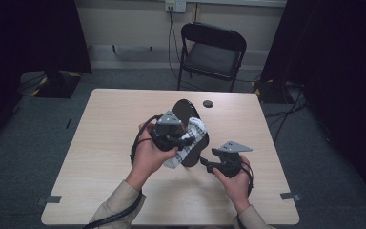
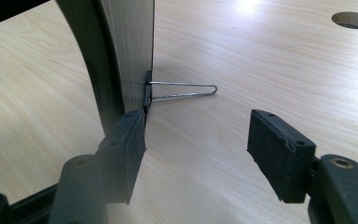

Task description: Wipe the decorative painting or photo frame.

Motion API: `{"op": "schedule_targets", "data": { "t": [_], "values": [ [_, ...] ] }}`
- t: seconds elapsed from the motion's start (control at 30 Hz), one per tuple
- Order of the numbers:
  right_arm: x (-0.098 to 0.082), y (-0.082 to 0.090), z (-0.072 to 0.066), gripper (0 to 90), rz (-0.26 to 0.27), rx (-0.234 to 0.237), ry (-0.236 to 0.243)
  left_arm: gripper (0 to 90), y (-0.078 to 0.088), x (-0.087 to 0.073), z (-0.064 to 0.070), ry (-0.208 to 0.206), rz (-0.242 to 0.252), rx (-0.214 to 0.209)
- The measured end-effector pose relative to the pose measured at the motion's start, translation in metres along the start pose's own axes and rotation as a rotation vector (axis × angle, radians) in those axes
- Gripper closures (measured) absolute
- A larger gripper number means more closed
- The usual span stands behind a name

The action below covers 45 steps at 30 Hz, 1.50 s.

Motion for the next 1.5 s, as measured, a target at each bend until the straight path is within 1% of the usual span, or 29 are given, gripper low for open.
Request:
{"op": "schedule_targets", "data": {
  "t": [0.1,0.17,0.27,0.37,0.43,0.53,0.63,0.67,0.83,0.97,1.07,1.17,1.23,1.33,1.4,1.5],
  "values": [
    [0.0,0.0,0.0,36.7,0.0,0.002,-0.003,71.6,-0.006,-0.016,0.002,0.002,-0.024,-0.003],
    [0.001,0.0,0.0,36.7,0.003,0.0,0.0,71.5,-0.012,-0.028,0.003,0.0,-0.049,-0.007],
    [0.001,0.0,0.0,36.5,0.003,-0.001,-0.001,71.6,-0.022,-0.048,0.004,0.012,-0.084,-0.019],
    [0.0,0.0,0.001,36.1,0.002,0.0,-0.007,71.7,-0.031,-0.066,0.003,0.035,-0.108,-0.028],
    [0.0,0.001,0.001,36.1,0.0,0.0,-0.006,71.7,-0.035,-0.076,0.002,0.042,-0.13,-0.024],
    [0.001,0.002,0.003,36.0,0.005,-0.006,-0.008,71.7,-0.042,-0.09,0.001,0.053,-0.148,-0.018],
    [0.001,0.003,0.004,35.8,0.006,-0.008,-0.008,71.7,-0.05,-0.102,0.002,0.065,-0.168,-0.021],
    [0.001,0.003,0.005,35.8,0.007,-0.01,-0.007,71.7,-0.051,-0.105,0.002,0.064,-0.181,-0.027],
    [0.001,0.005,0.007,35.6,0.012,-0.014,-0.016,71.8,-0.06,-0.121,0.0,0.078,-0.216,-0.024],
    [0.002,0.006,0.008,35.5,0.014,-0.017,-0.02,72.1,-0.064,-0.129,-0.001,0.082,-0.236,-0.026],
    [0.002,0.007,0.009,35.5,0.016,-0.019,-0.019,72.3,-0.064,-0.13,-0.001,0.084,-0.239,-0.026],
    [0.002,0.007,0.009,35.4,0.015,-0.019,-0.019,72.6,-0.063,-0.131,0.001,0.074,-0.25,-0.027],
    [0.001,0.007,0.01,35.3,0.013,-0.021,-0.021,72.7,-0.063,-0.13,0.004,0.075,-0.25,-0.038],
    [0.0,0.007,0.012,35.2,0.014,-0.025,-0.026,72.8,-0.062,-0.129,0.011,0.067,-0.242,-0.065],
    [0.0,0.008,0.013,35.2,0.012,-0.027,-0.032,72.8,-0.064,-0.128,0.015,0.053,-0.247,-0.074],
    [0.0,0.008,0.013,35.1,0.014,-0.03,-0.028,72.8,-0.067,-0.125,0.022,0.043,-0.246,-0.092]
  ]
}}
Point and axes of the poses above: each handheld gripper's, and its own axes: y roughly backward along the jaws, x roughly out of its top, z roughly to its right, the point moved 5 cm from there along -y, roughly forward along the jaws, and after that the axes turned 5 degrees about x, right-handed, at the moved point
